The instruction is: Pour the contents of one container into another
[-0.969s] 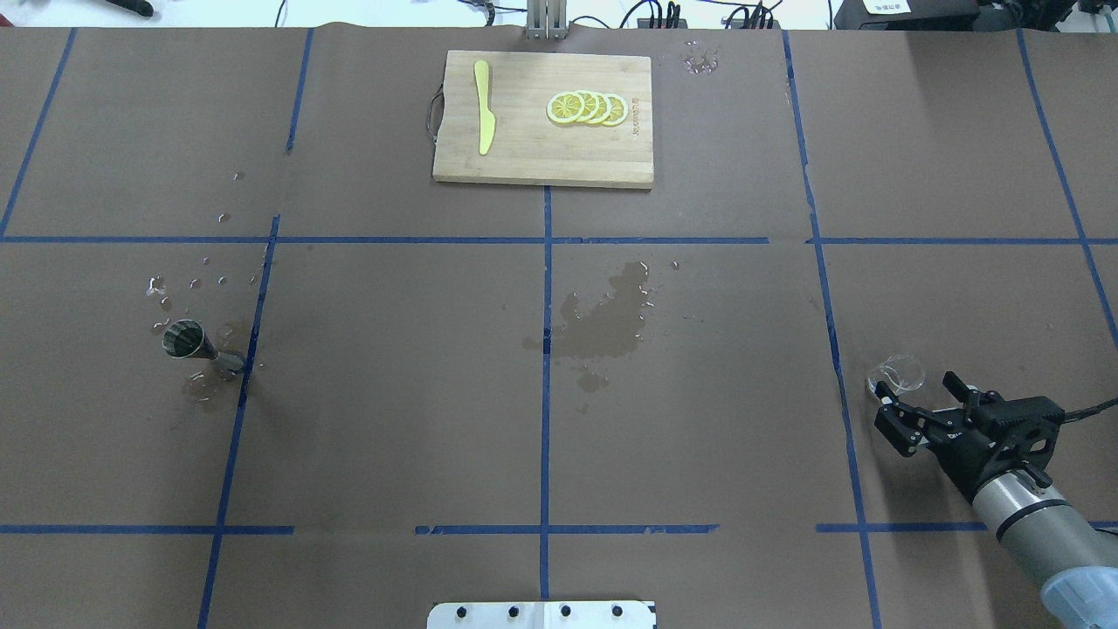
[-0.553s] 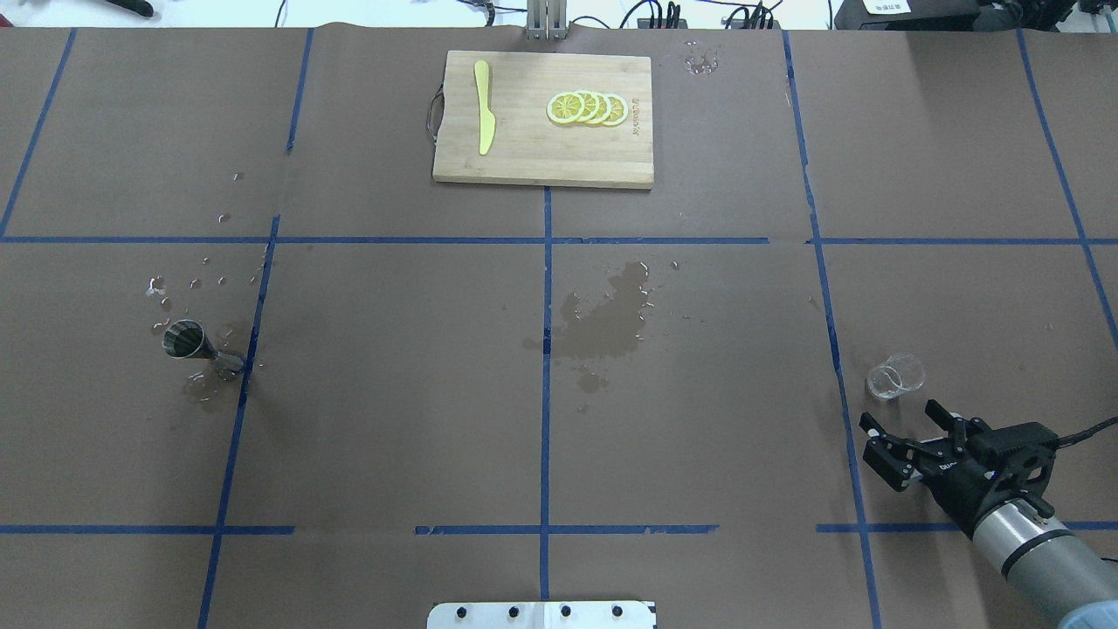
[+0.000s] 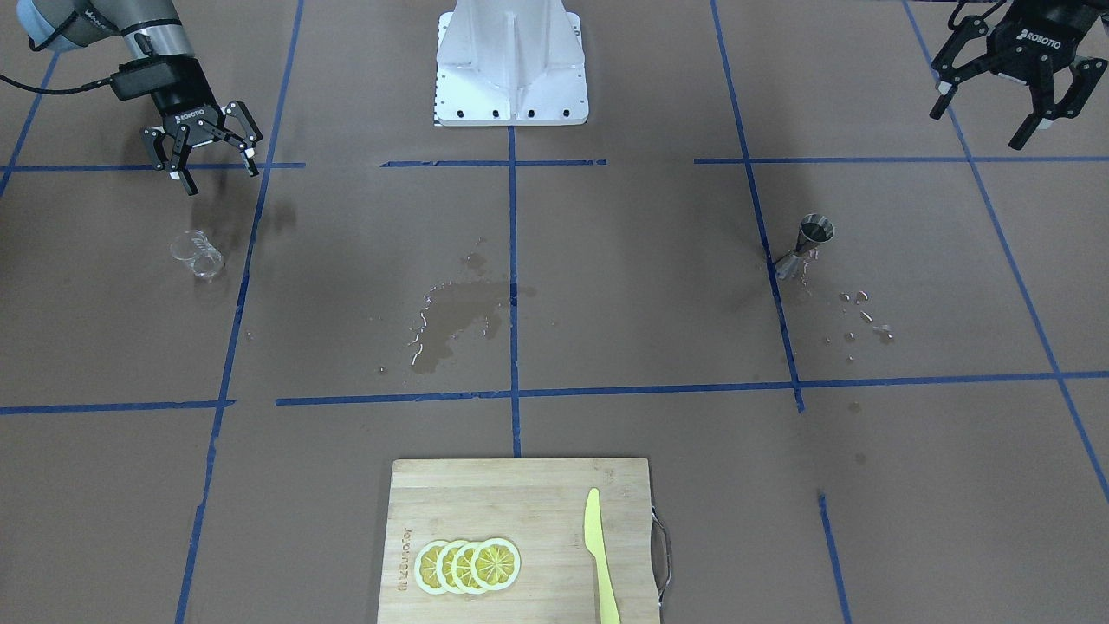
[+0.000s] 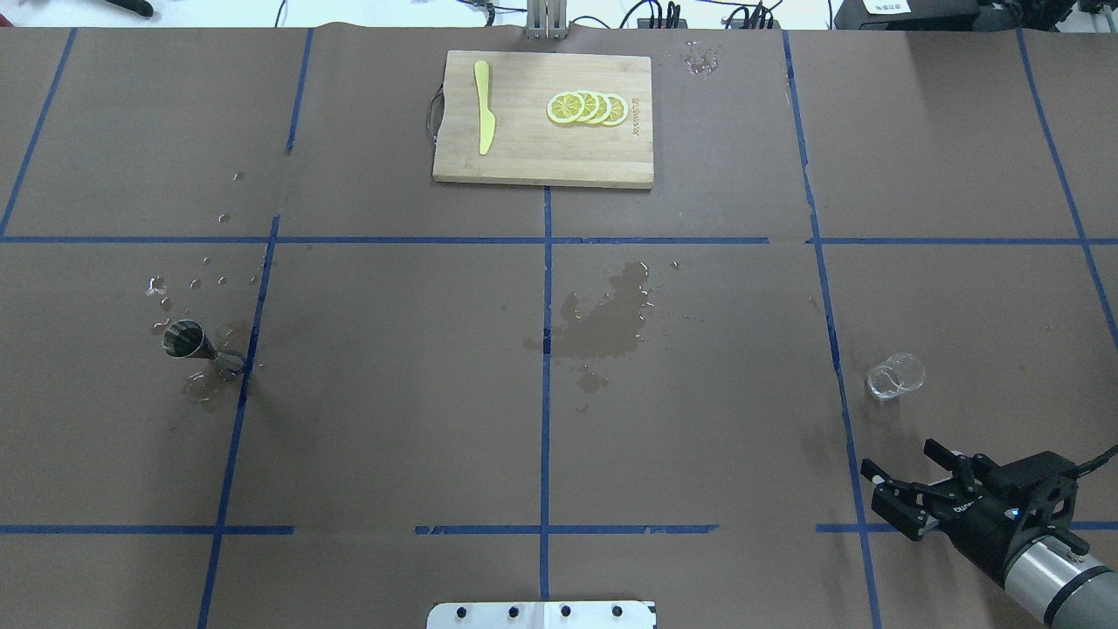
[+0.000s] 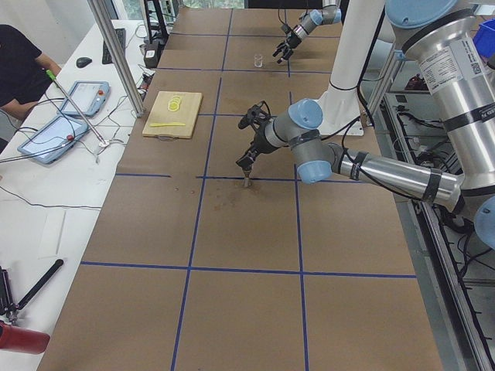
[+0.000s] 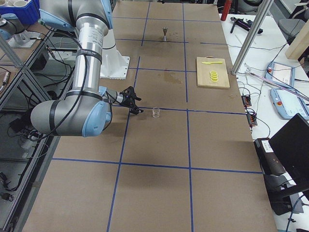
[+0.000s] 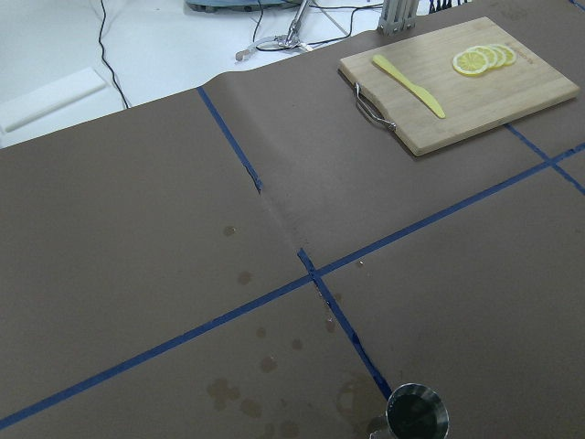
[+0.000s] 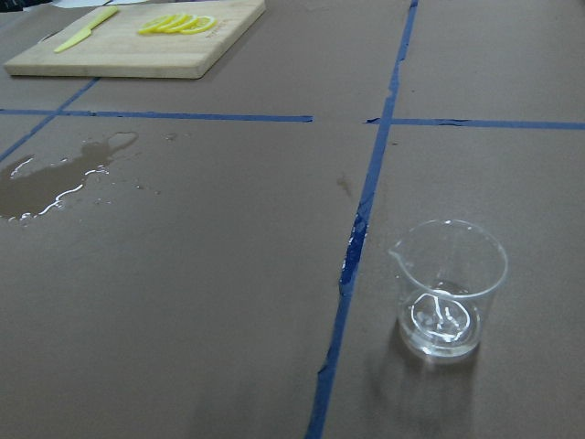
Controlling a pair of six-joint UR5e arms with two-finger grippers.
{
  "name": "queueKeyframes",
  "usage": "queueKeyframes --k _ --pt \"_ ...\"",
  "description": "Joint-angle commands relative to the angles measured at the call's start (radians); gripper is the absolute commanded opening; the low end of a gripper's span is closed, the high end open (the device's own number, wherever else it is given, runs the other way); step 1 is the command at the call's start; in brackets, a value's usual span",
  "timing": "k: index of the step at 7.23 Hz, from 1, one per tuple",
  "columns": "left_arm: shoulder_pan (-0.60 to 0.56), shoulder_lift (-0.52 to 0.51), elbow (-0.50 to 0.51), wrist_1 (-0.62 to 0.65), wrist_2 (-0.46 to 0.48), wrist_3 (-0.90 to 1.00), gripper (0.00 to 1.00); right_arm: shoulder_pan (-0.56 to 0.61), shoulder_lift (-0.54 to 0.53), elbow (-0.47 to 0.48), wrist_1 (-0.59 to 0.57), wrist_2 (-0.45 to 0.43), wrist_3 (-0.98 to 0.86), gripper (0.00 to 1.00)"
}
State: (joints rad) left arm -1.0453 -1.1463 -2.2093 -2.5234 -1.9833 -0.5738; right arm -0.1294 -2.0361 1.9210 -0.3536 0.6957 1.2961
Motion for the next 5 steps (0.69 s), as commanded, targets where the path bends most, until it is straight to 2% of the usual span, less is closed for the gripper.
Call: queueKeyframes --k 1,2,3,4,5 --pt "0.001 -0.015 0.005 0.000 -0.002 0.000 1.00 -0.019 -0.010 0.097 0.007 -0.010 -0.001 1.00" --pt "-0.001 -0.026 0.014 0.000 -0.002 0.000 1.00 -0.019 0.000 0.163 0.004 -0.062 -0.020 1.00" --pt "-0.001 -0.029 0.019 0.000 -0.002 -0.001 1.00 -0.016 0.005 0.214 -0.007 -0.073 -0.027 1.00" --pt "-0.001 -0.030 0.022 0.000 -0.002 -0.001 1.00 -0.013 0.019 0.245 -0.008 -0.073 -0.068 1.00" --pt "-0.001 -0.041 0.028 0.000 -0.002 0.000 1.00 0.028 0.055 0.248 -0.057 -0.065 -0.081 1.00"
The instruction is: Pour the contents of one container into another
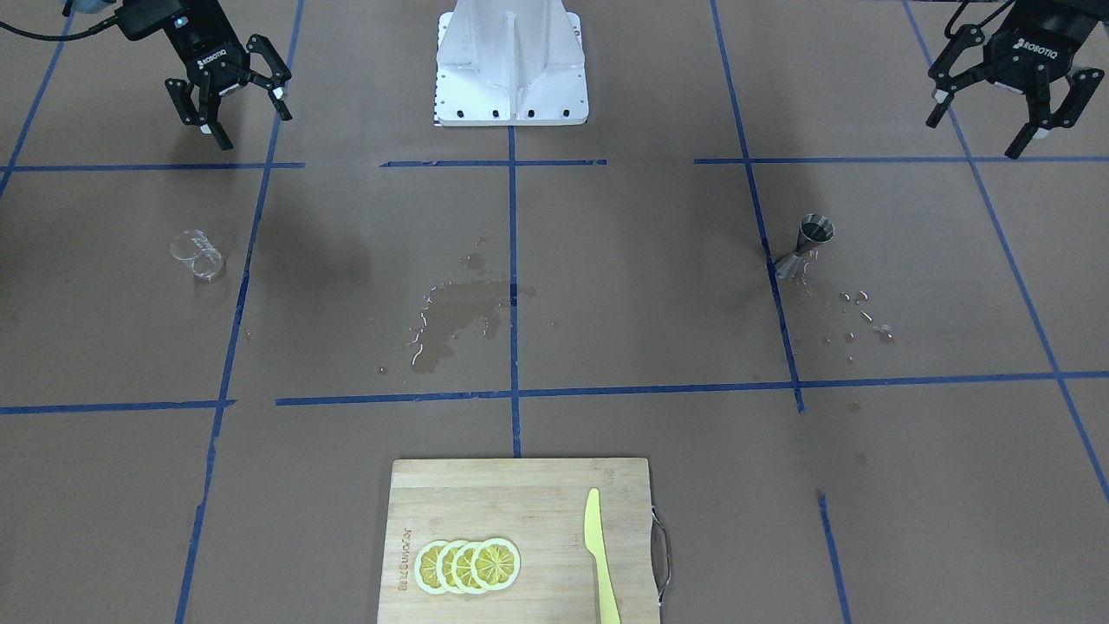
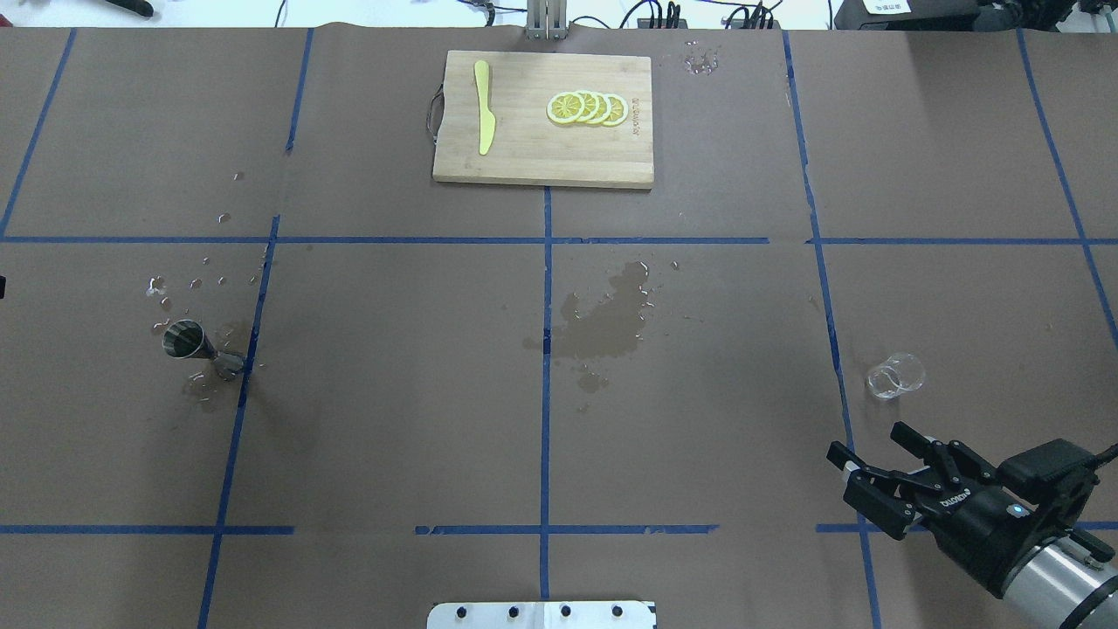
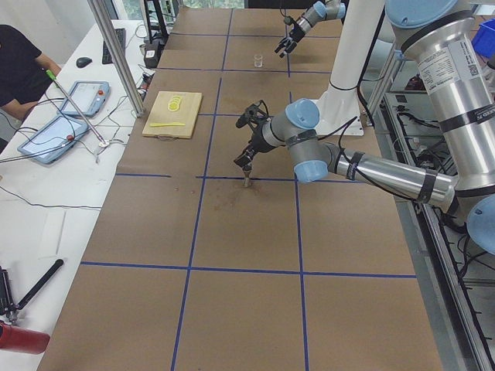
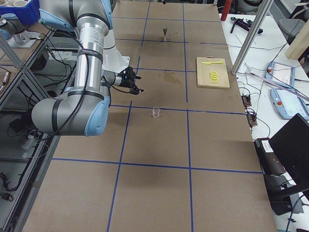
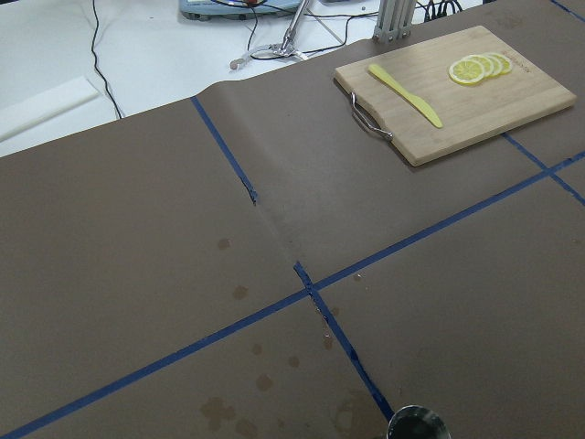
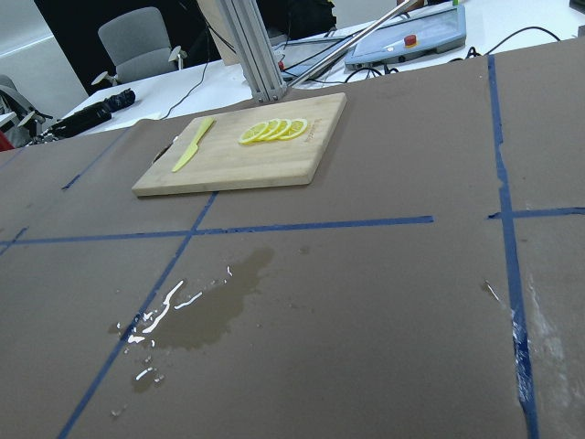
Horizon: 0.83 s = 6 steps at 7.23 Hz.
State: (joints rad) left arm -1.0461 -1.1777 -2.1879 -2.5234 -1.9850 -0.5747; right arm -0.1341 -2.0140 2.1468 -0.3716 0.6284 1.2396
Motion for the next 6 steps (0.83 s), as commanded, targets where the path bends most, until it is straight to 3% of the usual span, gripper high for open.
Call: queueKeyframes --k 1,3,5,6 --pt "0.000 -0.011 0.013 -0.002 0.000 0.001 1.00 0.100 0.100 0.050 -0.125 0.057 -0.025 1.00" --pt "0.000 -0.017 0.016 -0.002 0.000 0.000 1.00 0.209 0.103 0.174 -0.399 0.178 -0.025 1.00" --pt "0.000 -0.017 0.014 0.000 0.000 -0.001 1.00 0.345 0.089 0.261 -0.618 0.354 -0.025 1.00" --pt "0.000 -0.019 0.016 0.000 0.000 0.001 1.00 0.352 0.084 0.275 -0.677 0.370 -0.025 1.00"
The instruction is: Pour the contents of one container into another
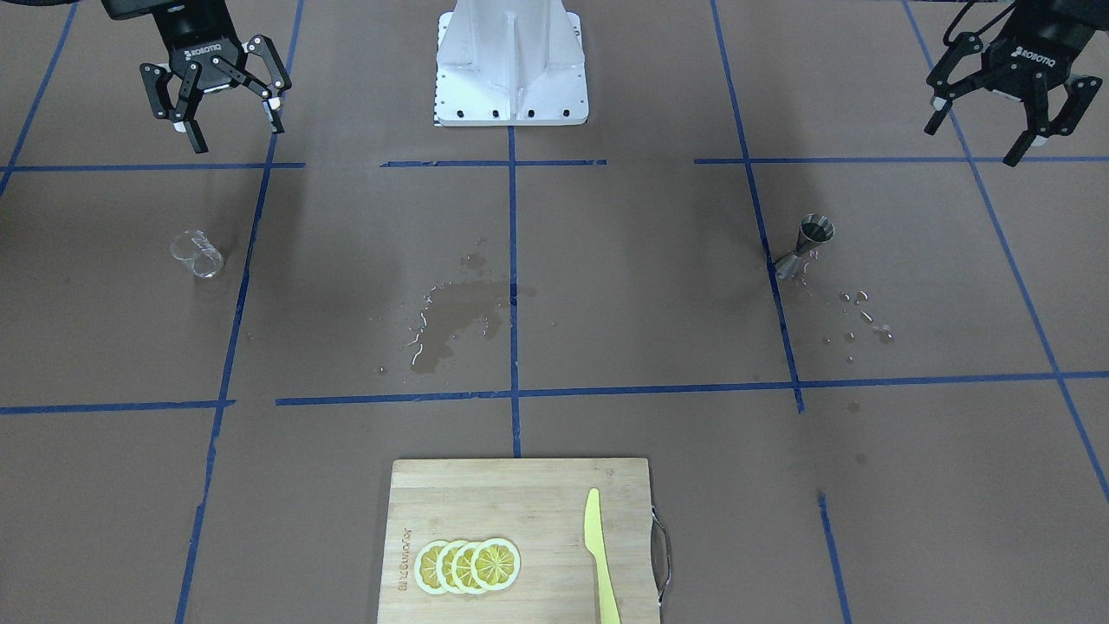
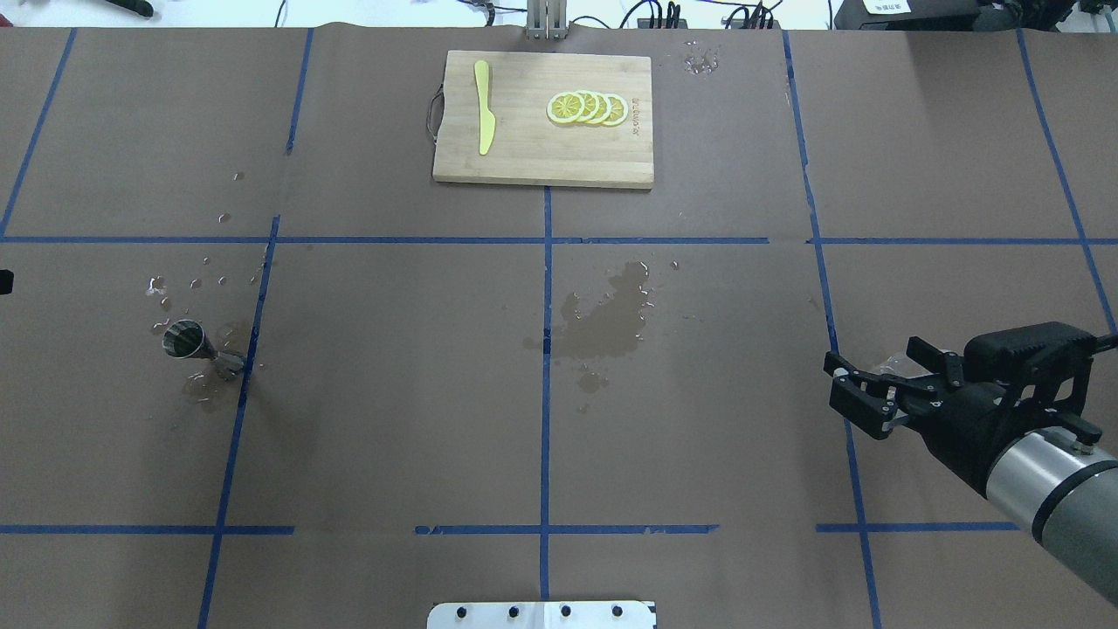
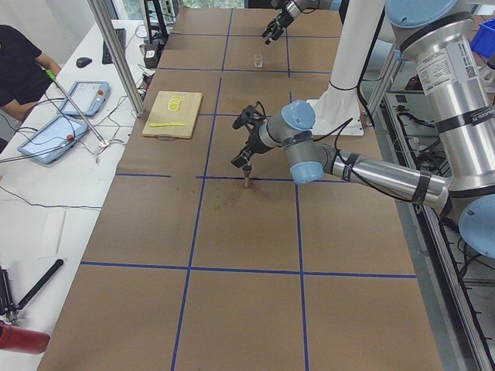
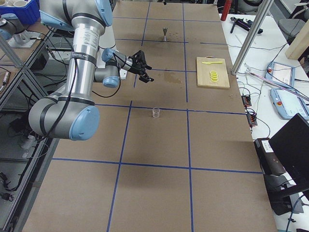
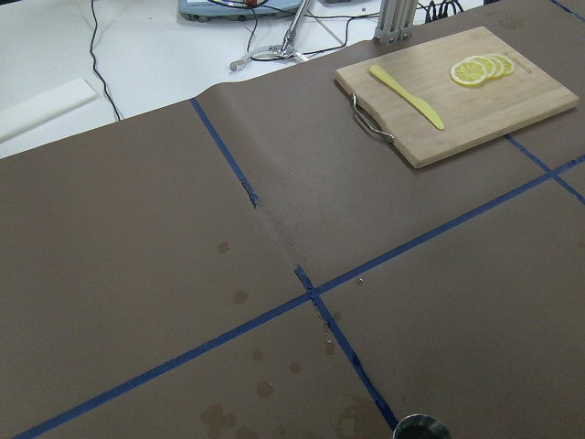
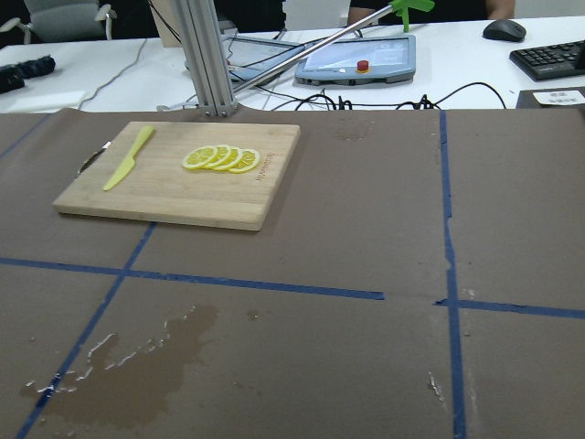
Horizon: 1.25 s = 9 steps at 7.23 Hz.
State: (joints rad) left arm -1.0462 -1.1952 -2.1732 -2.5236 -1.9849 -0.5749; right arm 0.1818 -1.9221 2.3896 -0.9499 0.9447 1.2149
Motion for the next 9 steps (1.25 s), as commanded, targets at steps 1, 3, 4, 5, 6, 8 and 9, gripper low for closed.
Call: queueKeyframes --k 1,3,4,5,6,8,9 --pt "0.000 -0.001 0.003 0.000 0.000 0.000 1.00 0.054 -0.030 0.048 -0.112 0.095 0.000 1.00" --pt "0.000 -0.001 0.001 0.000 -0.012 0.000 1.00 0.261 -0.014 0.051 -0.150 0.358 -0.114 1.00" --pt "0.000 -0.001 0.004 0.000 -0.014 0.001 1.00 0.321 -0.014 0.045 -0.162 0.437 -0.155 1.00" --pt "0.000 -0.007 0.024 -0.001 -0.049 0.003 1.00 0.446 0.014 0.040 -0.220 0.607 -0.257 1.00" --pt "-0.017 -0.015 0.056 0.000 -0.113 0.079 1.00 0.528 0.031 0.027 -0.265 0.744 -0.309 1.00" --pt "-0.144 -0.017 0.163 0.003 -0.191 0.237 1.00 0.662 0.043 -0.025 -0.337 0.891 -0.458 1.00" --pt "-0.158 -0.017 0.188 0.058 -0.231 0.274 1.00 0.668 0.019 -0.036 -0.337 0.891 -0.459 1.00"
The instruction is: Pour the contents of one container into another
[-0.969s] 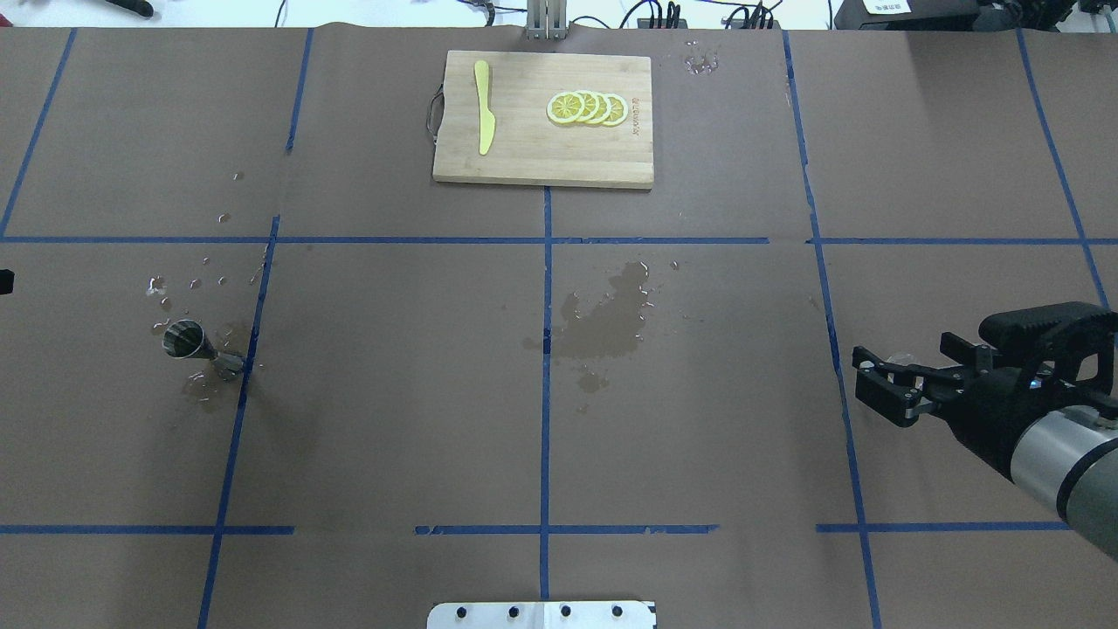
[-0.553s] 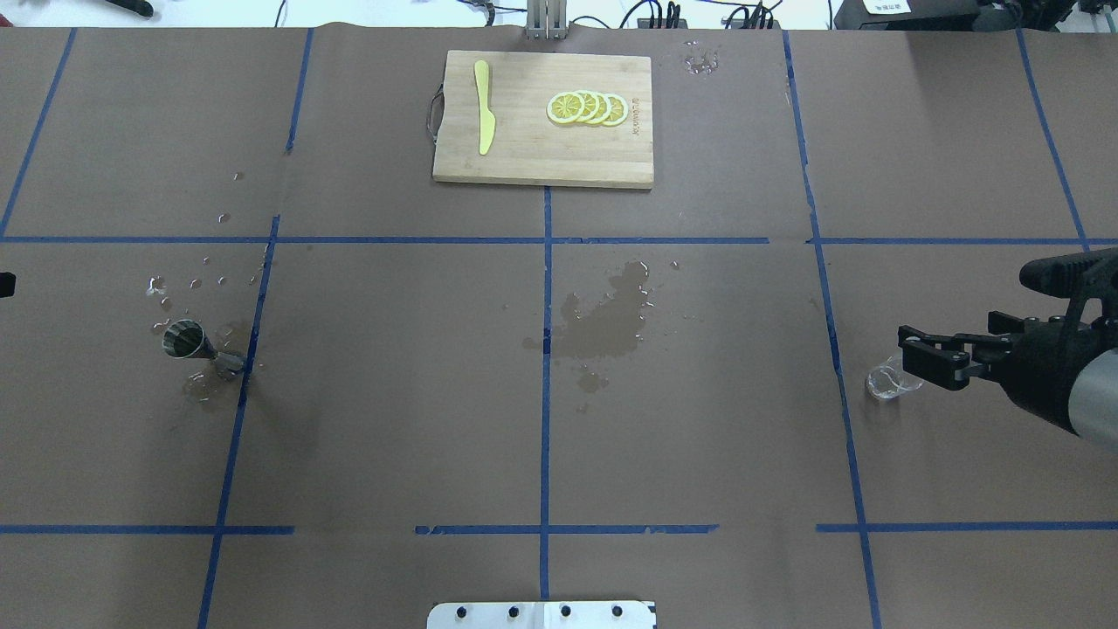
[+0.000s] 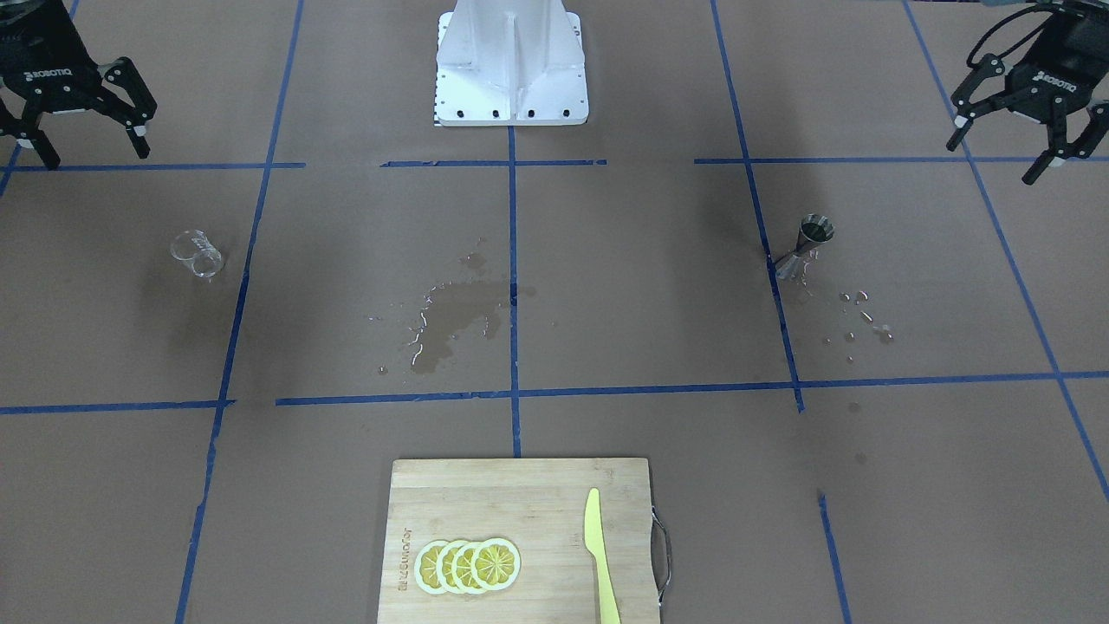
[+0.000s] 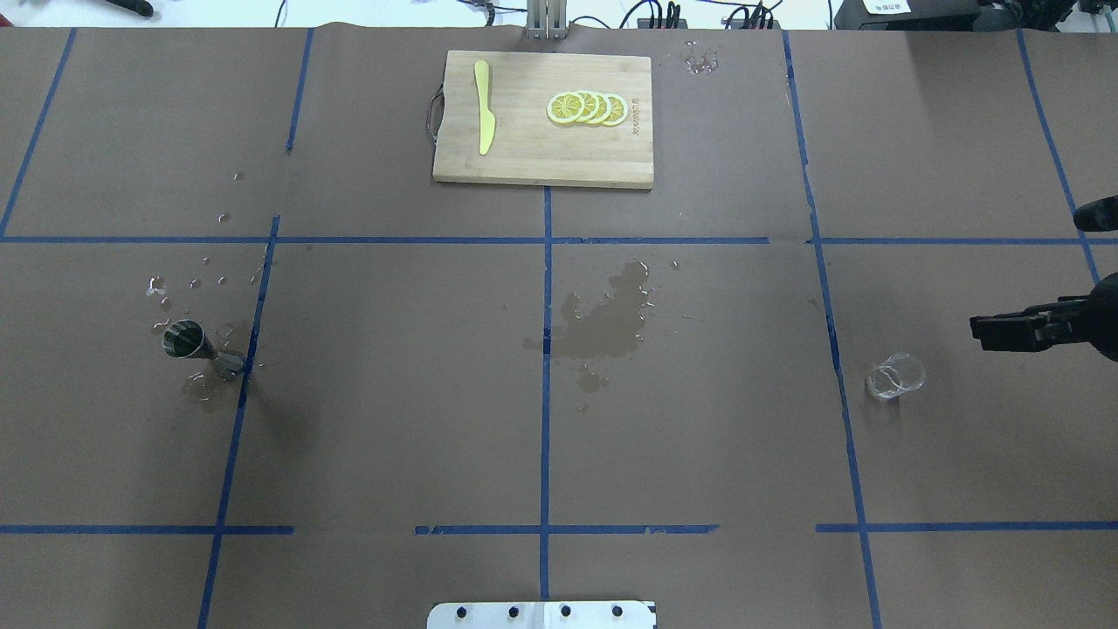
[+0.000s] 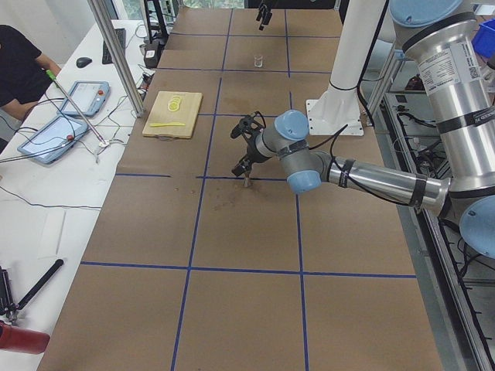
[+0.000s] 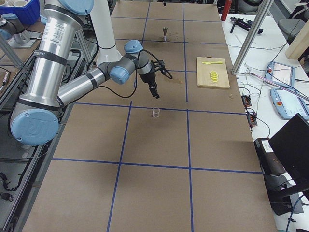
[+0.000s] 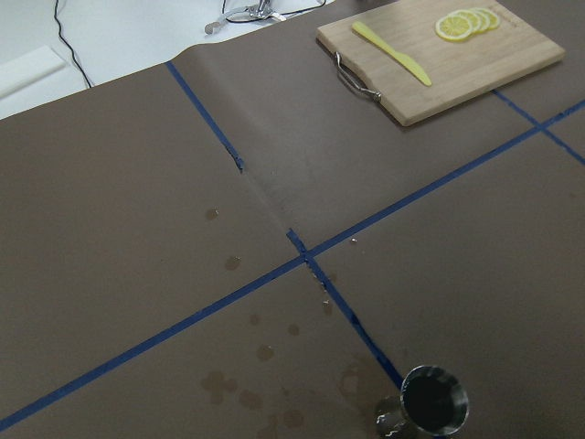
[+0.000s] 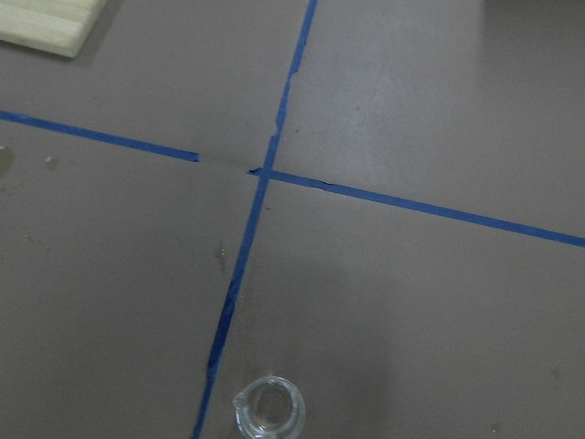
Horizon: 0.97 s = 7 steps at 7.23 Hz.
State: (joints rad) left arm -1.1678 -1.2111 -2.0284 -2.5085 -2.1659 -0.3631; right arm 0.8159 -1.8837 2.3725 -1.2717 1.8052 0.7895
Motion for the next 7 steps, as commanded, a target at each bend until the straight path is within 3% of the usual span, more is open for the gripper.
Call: queueKeyframes --k 1,3,5,7 --pt "-0.088 -0.014 0.047 0.157 -0.045 0.187 1.00 0.045 -0.041 -0.024 -0.011 0.032 -0.033 1.00" --pt "-0.244 -0.160 0.071 0.513 -0.032 0.471 1.00 0.113 -0.045 -0.027 -0.014 0.103 -0.039 1.00" --pt "-0.334 -0.353 0.198 0.772 -0.012 0.628 1.00 0.300 -0.041 -0.126 -0.017 0.256 -0.305 1.00" --pt "-0.412 -0.392 0.295 0.818 -0.026 0.670 1.00 0.502 -0.008 -0.287 -0.053 0.389 -0.625 1.00"
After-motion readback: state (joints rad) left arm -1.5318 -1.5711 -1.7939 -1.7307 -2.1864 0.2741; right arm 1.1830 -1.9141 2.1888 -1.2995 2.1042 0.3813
